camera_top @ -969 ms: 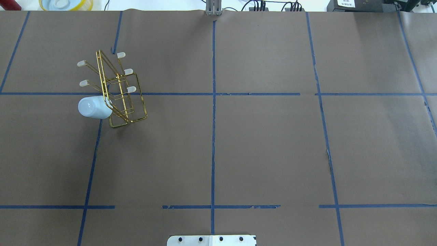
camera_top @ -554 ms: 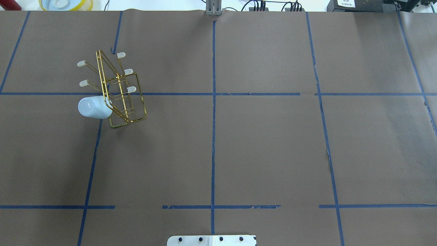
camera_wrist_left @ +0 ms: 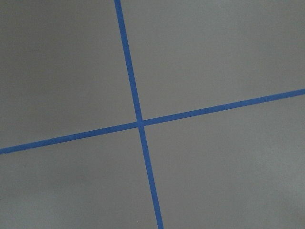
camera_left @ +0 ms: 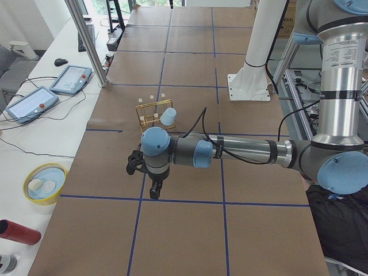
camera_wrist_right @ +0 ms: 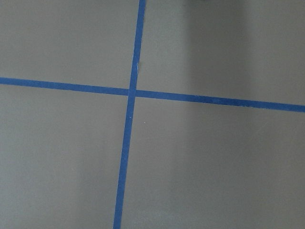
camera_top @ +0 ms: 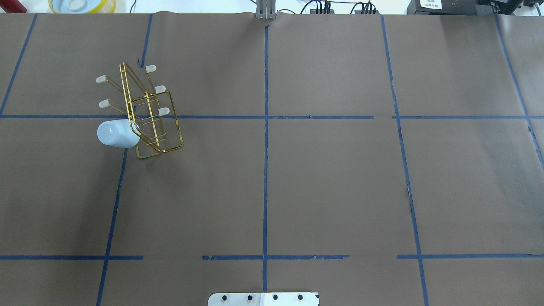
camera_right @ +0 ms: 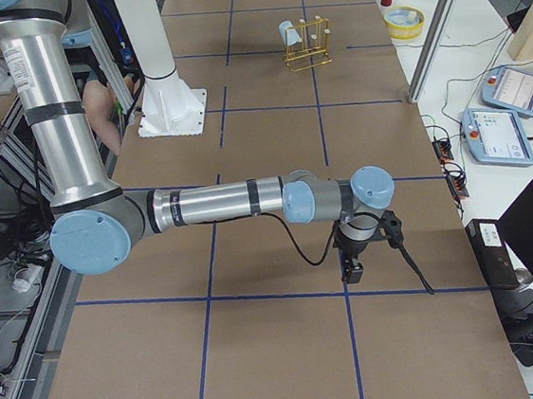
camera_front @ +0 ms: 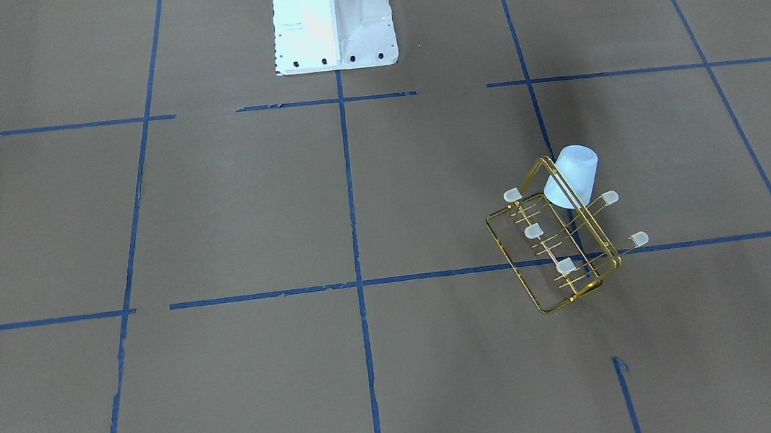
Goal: Hang cup on cup holder
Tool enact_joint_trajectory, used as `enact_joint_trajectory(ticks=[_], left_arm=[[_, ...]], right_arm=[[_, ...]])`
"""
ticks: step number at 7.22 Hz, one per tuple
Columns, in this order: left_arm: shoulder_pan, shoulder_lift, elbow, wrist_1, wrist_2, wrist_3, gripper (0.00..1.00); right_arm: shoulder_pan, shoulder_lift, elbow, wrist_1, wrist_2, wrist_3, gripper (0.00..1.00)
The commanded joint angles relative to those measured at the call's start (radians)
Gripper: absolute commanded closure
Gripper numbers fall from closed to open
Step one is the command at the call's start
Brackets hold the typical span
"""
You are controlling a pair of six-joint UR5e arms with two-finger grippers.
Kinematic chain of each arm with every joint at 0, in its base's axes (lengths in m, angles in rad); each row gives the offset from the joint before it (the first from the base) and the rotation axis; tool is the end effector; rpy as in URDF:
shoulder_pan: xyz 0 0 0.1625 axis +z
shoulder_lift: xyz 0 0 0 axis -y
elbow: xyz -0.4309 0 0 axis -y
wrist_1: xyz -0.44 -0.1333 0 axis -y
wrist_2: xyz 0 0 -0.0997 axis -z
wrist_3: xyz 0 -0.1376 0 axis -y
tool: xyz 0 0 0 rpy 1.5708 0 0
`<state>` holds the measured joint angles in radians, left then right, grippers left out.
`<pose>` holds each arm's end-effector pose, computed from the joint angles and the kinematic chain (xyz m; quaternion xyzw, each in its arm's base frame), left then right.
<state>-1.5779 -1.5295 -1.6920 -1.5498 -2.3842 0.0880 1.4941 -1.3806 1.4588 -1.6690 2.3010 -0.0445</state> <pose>-0.0371 -0.5256 0.6464 0.0458 0.3937 0.0488 0.9168 -0.0059 -0.6191 0.6557 -0.0151 -0.3568 -0.0530 0.9325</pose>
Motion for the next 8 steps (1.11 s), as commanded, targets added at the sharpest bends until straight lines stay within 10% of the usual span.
enact_joint_trajectory(ticks=[1, 8], left_arm=[[-0.019, -0.006, 0.003, 0.053, -0.004, -0.002, 0.00], [-0.020, -0.018, 0.023, 0.048, 0.051, 0.010, 0.00]], right_arm=[[-0.002, 0.000, 0.000, 0.000, 0.000, 0.000, 0.00], [-0.002, 0.000, 0.000, 0.000, 0.000, 0.000, 0.00]])
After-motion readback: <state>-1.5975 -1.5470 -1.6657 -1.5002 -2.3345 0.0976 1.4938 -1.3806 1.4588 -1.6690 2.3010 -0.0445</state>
